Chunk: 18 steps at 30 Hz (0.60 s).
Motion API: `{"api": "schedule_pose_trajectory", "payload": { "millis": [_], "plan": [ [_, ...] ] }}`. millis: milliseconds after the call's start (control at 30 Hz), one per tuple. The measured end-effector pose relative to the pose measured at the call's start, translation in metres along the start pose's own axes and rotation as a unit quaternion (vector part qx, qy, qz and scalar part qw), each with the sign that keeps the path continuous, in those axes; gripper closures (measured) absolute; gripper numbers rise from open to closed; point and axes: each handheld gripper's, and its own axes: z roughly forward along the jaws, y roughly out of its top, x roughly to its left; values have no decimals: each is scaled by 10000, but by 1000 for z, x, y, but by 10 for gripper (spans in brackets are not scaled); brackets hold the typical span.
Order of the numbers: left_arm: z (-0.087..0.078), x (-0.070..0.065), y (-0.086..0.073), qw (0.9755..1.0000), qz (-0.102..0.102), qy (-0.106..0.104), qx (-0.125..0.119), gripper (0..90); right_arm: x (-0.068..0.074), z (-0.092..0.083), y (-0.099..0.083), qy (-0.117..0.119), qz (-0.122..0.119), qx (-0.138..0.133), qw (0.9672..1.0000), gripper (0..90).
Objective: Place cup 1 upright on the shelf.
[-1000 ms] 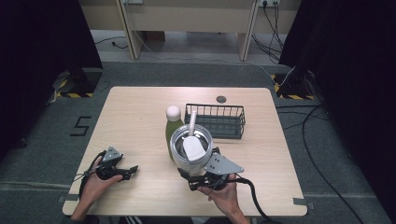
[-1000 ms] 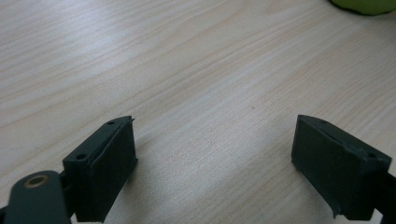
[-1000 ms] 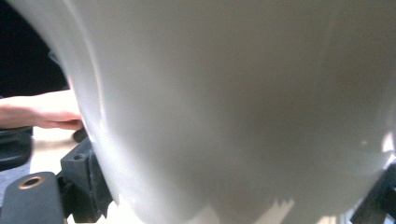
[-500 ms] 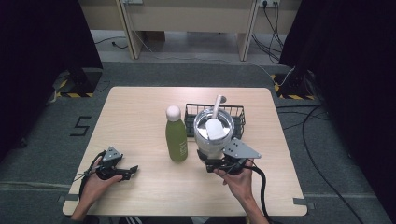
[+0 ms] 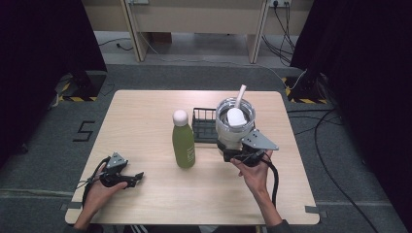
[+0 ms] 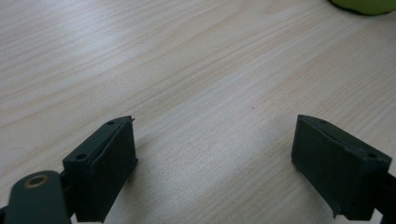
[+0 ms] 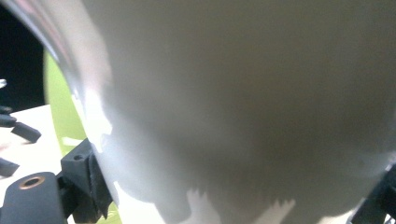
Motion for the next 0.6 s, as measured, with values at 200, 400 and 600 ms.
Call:
{"api": "schedule_pose_trajectory", "payload": {
  "millis": [200, 400, 600],
  "plan": [
    [0, 0, 0, 10000, -1, 0, -1, 130, -11, 7, -3, -183, 68, 5, 9998, 112],
    [0, 0, 0, 10000, 0, 0, 0, 131, -21, 13, -3, -323, 157, -70, 9993, 112],
    [0, 0, 0, 10000, -1, 0, 0, 131, -32, 13, -2, -481, 201, -80, 9986, 112]
  ]
}}
